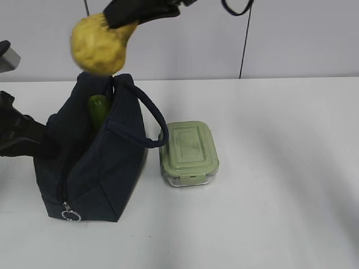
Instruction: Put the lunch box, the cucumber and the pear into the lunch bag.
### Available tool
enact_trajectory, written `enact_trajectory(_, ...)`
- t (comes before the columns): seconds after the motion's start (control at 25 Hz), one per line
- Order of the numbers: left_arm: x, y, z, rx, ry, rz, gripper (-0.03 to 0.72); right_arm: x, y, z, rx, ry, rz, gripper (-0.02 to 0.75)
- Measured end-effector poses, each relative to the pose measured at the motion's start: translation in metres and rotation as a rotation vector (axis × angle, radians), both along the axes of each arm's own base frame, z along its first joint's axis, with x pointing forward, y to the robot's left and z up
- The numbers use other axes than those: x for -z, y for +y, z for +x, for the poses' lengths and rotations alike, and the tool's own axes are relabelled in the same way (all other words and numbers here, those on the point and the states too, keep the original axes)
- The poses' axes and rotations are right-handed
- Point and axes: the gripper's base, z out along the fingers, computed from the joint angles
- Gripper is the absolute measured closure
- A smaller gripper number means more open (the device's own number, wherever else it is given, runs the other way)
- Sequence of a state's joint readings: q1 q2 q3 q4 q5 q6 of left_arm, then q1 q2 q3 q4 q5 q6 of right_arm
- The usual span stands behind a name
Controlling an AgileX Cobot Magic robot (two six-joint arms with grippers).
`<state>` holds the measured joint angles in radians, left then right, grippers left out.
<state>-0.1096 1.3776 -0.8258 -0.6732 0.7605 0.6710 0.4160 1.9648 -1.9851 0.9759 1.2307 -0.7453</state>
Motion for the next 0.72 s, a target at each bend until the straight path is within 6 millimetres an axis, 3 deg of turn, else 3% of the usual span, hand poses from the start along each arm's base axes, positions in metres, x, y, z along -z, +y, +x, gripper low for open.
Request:
enact_trajectory(0.24, 0.000, 0.000, 0.000, 0.000, 0.000, 0.000, 0.704, 0.043, 0.046, -0.009, -0.130, 0.021, -0.090, 0.591)
enact_trajectory(0.52, 0.000, 0.000, 0.000, 0.001, 0.001, 0.000, 0.704, 0.097, 0.050, 0.015, -0.088, -0.013, -0.271, 0.591)
enact_trajectory(0.72, 0.000, 0.000, 0.000, 0.001, 0.000, 0.000, 0.704, 0.099, 0.050, 0.024, -0.024, -0.078, -0.277, 0.532)
